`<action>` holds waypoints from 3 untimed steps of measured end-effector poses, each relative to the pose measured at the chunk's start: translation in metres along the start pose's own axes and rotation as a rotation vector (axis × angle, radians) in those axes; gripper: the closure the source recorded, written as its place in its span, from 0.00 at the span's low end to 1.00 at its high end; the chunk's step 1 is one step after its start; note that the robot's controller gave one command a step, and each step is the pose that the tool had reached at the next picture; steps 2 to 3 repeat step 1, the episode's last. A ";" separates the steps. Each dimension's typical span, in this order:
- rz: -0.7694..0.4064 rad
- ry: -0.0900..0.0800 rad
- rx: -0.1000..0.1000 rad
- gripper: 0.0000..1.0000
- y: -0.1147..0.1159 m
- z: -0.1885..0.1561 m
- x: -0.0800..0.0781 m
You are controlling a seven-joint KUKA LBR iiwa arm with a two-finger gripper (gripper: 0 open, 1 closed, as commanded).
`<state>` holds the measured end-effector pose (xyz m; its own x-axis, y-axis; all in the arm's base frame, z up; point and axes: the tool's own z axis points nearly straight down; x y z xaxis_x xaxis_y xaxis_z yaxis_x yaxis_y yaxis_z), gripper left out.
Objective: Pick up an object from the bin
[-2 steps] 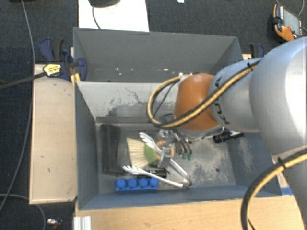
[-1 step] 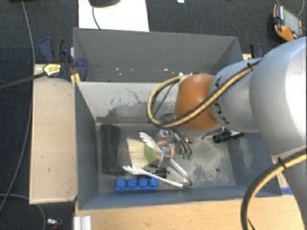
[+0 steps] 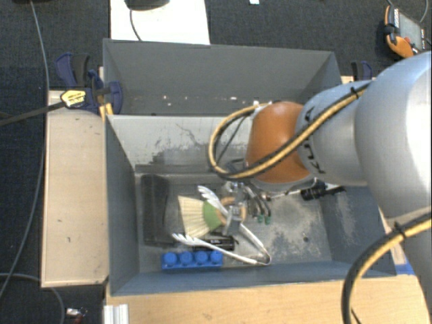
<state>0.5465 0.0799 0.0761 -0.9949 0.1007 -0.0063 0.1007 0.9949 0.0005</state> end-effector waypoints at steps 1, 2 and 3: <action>-0.001 -0.001 0.000 1.00 0.000 -0.012 -0.001; -0.001 -0.001 0.000 1.00 0.000 -0.012 -0.001; -0.001 -0.001 0.000 1.00 0.000 -0.012 -0.001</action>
Offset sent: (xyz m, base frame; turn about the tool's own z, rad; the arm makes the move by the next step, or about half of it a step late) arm 0.0003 -0.0001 0.0750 -0.0003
